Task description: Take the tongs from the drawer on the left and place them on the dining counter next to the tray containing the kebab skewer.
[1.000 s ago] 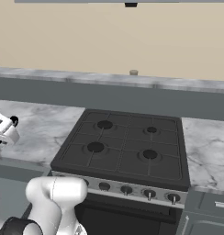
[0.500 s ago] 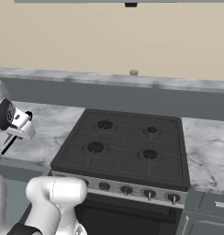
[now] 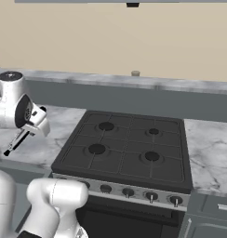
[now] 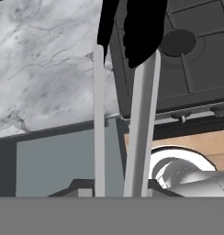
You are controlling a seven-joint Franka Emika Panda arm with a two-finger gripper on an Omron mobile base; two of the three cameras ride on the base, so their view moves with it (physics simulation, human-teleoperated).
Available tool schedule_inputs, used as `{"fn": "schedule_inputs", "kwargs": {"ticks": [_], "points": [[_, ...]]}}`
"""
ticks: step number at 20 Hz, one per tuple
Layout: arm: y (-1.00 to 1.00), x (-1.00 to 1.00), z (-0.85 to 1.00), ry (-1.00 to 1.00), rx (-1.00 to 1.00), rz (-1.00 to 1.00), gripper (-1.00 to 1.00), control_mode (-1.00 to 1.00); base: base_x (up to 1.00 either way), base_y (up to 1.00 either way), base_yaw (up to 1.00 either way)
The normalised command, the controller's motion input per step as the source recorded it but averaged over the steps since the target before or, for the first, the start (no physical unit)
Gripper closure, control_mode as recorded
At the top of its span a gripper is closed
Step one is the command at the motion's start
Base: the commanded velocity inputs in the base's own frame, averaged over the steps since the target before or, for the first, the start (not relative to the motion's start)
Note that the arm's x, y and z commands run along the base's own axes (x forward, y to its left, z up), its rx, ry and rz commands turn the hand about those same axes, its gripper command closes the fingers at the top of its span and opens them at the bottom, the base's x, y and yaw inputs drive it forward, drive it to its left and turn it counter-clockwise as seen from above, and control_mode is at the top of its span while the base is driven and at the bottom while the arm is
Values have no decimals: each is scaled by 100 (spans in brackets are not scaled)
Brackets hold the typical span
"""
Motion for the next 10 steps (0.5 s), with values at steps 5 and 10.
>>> {"fn": "schedule_inputs", "kwargs": {"ticks": [5,10], "points": [[-39,3,5,0,0,0,100,-100,0,0,0],[-37,0,2,0,-1,0,100,-100,0,0,0]]}}
